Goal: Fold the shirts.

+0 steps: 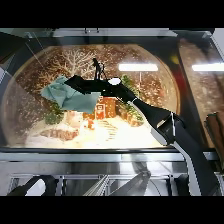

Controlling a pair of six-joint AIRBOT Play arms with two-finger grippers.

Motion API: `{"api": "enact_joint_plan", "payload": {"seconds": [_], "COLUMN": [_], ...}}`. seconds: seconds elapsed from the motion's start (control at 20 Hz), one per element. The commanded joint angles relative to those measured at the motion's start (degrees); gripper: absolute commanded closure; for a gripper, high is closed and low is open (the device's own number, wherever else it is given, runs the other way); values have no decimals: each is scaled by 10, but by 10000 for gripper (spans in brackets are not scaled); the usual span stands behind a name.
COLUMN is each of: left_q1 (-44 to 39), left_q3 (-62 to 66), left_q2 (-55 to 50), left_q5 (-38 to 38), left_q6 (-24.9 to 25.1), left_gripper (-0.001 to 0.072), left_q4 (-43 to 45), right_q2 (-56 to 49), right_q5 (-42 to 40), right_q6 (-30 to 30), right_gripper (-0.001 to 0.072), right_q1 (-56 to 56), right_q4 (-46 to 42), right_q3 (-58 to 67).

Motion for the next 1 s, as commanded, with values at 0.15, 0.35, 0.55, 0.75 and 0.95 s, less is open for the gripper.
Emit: {"api": "enact_joint_plan", "payload": {"seconds": [0.15,0.35,0.55,0.75,0.95], "left_q1": [0,0,1,1,0], "left_q3": [-1,-1,-1,-1,-1], "left_q2": [1,1,1,1,1], "left_q5": [10,0,-12,-24,-35], "left_q6": [14,18,21,25,31], "left_gripper": [690,690,690,690,690], "left_q4": [0,0,0,0,0], "right_q2": [50,72,72,72,72], "right_q5": [19,128,294,329,250], "right_q6": [-74,117,175,232,261], "right_gripper": [248,246,246,246,100], "right_q1": [-15,-89,-158,-167,-144], "right_q4": [-17,-204,-240,-324,-323], "right_q3": [0,0,-48,-130,-150]}}
